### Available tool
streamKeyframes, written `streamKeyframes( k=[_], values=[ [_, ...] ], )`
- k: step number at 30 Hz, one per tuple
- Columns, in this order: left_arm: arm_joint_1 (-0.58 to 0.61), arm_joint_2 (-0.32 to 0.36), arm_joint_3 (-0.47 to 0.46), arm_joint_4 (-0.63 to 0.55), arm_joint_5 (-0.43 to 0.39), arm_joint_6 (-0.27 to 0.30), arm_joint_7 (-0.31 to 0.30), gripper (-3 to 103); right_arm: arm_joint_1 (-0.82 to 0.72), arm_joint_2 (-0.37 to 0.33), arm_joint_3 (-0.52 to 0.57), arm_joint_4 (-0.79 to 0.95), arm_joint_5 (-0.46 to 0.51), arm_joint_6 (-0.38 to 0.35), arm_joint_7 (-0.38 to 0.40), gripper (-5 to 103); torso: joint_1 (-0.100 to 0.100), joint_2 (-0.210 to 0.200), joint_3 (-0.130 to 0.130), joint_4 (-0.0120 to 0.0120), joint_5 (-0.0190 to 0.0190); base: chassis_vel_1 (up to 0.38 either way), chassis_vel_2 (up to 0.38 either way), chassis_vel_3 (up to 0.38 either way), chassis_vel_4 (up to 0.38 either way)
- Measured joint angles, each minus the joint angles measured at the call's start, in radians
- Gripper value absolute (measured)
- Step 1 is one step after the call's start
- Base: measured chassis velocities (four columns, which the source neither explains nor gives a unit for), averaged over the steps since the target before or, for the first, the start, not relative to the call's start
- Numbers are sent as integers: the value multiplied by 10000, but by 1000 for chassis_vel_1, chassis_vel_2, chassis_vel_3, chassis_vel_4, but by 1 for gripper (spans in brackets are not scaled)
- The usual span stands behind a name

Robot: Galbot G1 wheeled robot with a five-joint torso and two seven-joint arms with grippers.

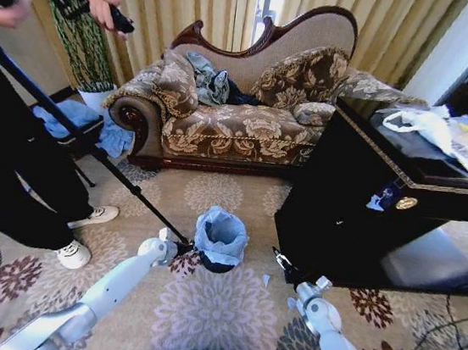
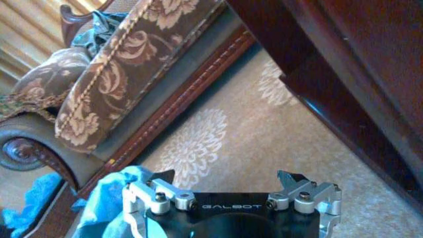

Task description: Place a garbage bag over the trash bin.

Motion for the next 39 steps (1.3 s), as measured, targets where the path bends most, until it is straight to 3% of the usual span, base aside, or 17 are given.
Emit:
streamKeyframes(
  k=[1,2,4,6,9,11,13,19,20,21,23,29,31,33,34,37,39],
  values=[
    [66,84,-16,-82,19,-1,3,15,-19,-9,2,36,-3,-9,-23,100,0,0,0,0,0,0,0,0,0],
    [372,447,-88,-422,239,-35,34,26,-110,-37,22,188,-105,-27,-158,100,0,0,0,1,2,0,0,0,0],
    [554,627,-145,-609,397,-75,71,26,-160,-50,40,273,-205,-28,-219,100,0,0,0,1,1,0,0,0,0],
    [896,867,-295,-909,726,-169,116,36,-252,-72,90,429,-354,-26,-291,100,0,0,0,1,2,0,0,0,0],
    [1298,1083,-490,-1212,1052,-283,222,42,-377,-109,143,631,-473,-17,-373,100,0,2,-1,1,-2,0,0,0,0],
    [1772,1241,-715,-1466,1745,-1028,603,58,-695,-150,268,884,-604,-1,-533,100,-1,2,-1,4,-1,0,0,0,0],
    [1804,1232,-757,-1469,1853,-1142,651,58,-796,-150,301,924,-640,12,-555,100,0,2,-1,2,-2,0,0,0,0],
    [2061,1406,-1082,-1976,2384,-1650,685,85,-1816,-200,950,1810,-938,89,-584,100,0,2,-1,-1,3,0,0,0,0],
    [2061,1406,-1082,-1976,2384,-1650,685,85,-1816,-200,950,1810,-938,89,-584,100,0,2,-1,-1,3,0,0,0,0],
    [2119,1490,-1086,-2125,2646,-1755,687,90,-2083,-203,1185,2061,-1121,136,-584,100,-1,2,-2,2,4,0,0,0,0],
    [2202,1571,-900,-2051,3659,-2533,896,98,-2851,-74,1826,2636,-1741,363,-691,100,-1,3,-2,-6,-1,0,0,0,0],
    [2944,1542,-1149,-2213,4388,-3259,1020,100,-3939,82,2469,3592,-2598,740,-878,100,-1,2,-1,0,1,0,0,0,0],
    [3541,1650,-1554,-2778,4692,-3670,1022,100,-4687,133,2950,4365,-3162,781,-827,100,-1,2,-1,9,-2,0,0,0,0],
    [4071,1796,-2160,-3573,5252,-4303,921,100,-5737,361,3637,5426,-4095,885,-475,100,-2,3,-2,2,0,0,0,0,0],
    [4071,1796,-2160,-3573,5252,-4303,921,100,-5737,361,3637,5426,-4095,885,-475,100,-2,3,-2,2,0,0,0,0,0],
    [4556,1891,-2920,-4577,5951,-4705,817,100,-6525,738,4056,6311,-4986,1172,-109,100,-1,2,-2,-8,-3,0,0,0,0],
    [5427,1869,-4380,-6465,6750,-4866,690,100,-6964,1422,4303,7283,-6488,2092,347,100,-2,2,-2,-3,4,0,0,0,0]
  ],
)
